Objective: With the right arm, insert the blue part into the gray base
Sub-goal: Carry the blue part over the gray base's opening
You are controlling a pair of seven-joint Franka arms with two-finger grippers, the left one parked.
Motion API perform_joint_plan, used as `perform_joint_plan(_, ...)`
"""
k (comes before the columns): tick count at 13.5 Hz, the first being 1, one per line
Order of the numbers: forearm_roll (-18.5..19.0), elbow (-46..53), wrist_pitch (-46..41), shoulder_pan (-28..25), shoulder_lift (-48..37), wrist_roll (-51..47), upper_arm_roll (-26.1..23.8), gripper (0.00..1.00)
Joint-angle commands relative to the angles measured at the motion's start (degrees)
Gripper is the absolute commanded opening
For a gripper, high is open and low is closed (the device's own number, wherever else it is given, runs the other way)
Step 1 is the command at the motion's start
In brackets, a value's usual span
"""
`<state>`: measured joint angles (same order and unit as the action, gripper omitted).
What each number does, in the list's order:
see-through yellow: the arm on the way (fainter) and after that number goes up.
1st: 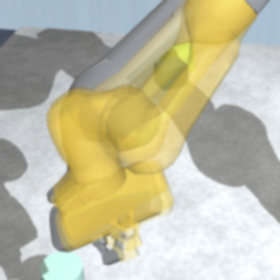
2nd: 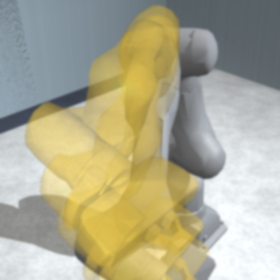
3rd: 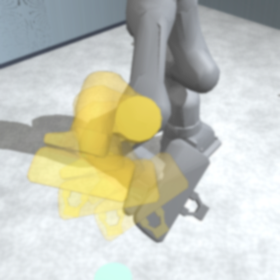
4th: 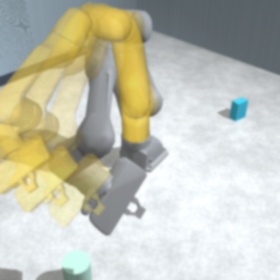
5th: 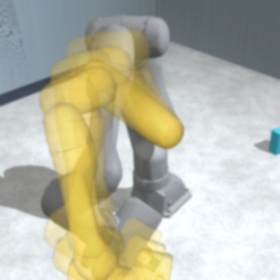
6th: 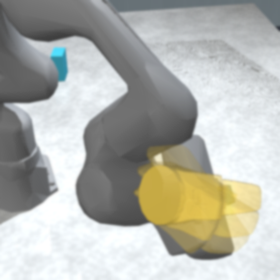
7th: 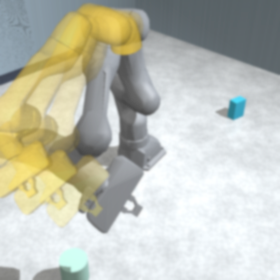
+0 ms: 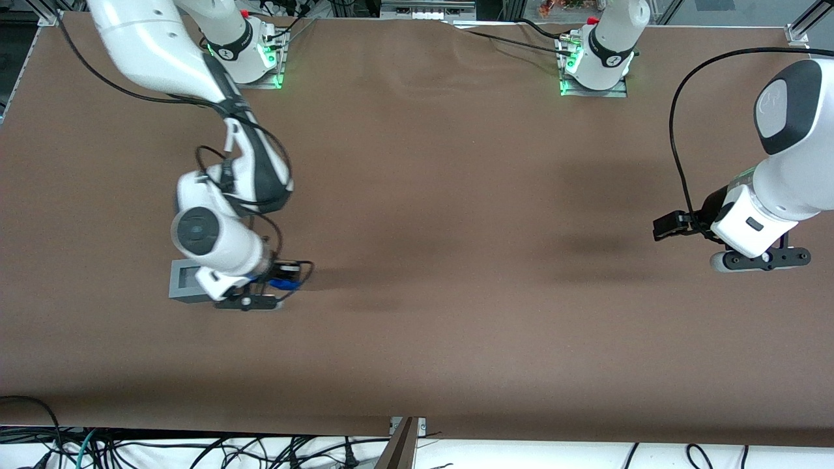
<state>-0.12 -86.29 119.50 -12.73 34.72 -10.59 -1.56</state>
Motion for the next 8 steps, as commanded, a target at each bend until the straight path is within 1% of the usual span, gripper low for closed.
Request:
perform_joint_plan(1, -0.23, -0.99, -4.97, 6.38, -3.86, 12.74, -0.82, 0.34)
perform_joint_plan(2, -0.23, -0.99, -6.20, 7.79, -4.65, 16.26, -0.56, 0.34)
perform_joint_plan(4, -0.23, -1.25, -9.01, 8.33, -5.45, 22.95, 2.59, 0.34)
perform_joint_plan(8, -0.32, -3.01, -8.50, 8.42, -6.07, 30.78, 5.50, 0.34)
